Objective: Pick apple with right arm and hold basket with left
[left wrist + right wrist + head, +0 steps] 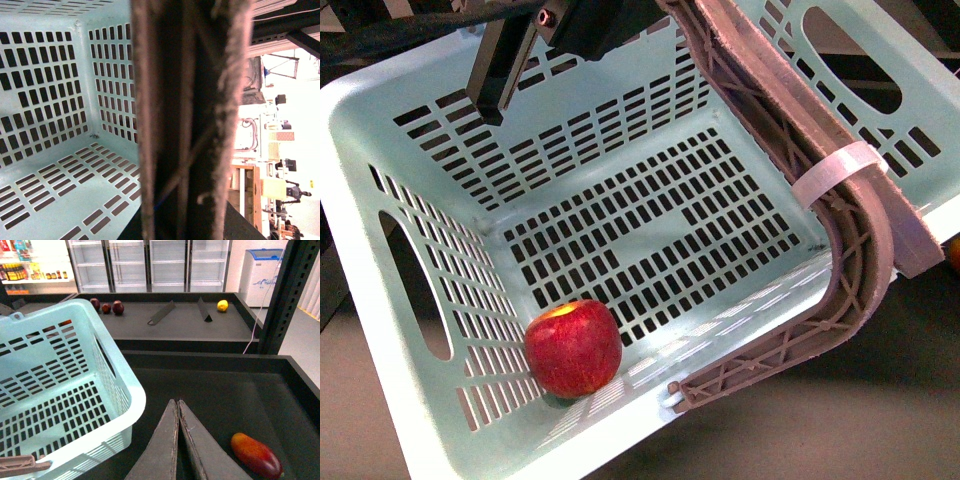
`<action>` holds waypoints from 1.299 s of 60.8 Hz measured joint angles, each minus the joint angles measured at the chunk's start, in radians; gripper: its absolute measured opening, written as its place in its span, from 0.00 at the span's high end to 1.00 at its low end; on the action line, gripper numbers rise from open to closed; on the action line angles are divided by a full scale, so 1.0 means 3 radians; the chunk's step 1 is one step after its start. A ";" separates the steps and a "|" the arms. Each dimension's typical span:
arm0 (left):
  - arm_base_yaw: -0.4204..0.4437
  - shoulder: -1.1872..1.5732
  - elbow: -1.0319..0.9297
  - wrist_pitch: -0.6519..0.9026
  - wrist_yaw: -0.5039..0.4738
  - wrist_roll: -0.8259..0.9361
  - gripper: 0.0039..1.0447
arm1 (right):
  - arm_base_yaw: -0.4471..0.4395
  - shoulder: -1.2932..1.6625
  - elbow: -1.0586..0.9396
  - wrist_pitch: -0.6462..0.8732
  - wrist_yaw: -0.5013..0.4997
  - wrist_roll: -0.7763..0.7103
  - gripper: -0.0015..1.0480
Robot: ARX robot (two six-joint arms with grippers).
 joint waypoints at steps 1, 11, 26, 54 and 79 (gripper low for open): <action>0.0000 0.0000 0.0000 0.0000 0.0000 -0.0001 0.95 | 0.0000 0.0000 0.0000 0.0000 -0.0001 0.0000 0.98; 0.0000 0.0000 0.0000 0.0000 0.0000 0.0001 0.95 | 0.0000 -0.0003 0.0000 -0.0001 0.0000 -0.0001 0.87; -0.0033 0.0000 0.0041 -0.0117 -0.0292 -0.0072 0.95 | 0.0000 -0.0003 0.0000 -0.0001 0.0000 -0.0003 0.46; 0.1015 0.0242 0.0089 -0.0275 -0.1161 -0.1241 0.95 | 0.0000 -0.0004 0.0000 -0.0001 0.0000 -0.0001 0.09; 0.1471 0.0525 -0.0334 -0.0004 -0.0955 -0.1389 0.95 | 0.0000 -0.0004 0.0000 -0.0001 -0.0001 -0.0001 0.09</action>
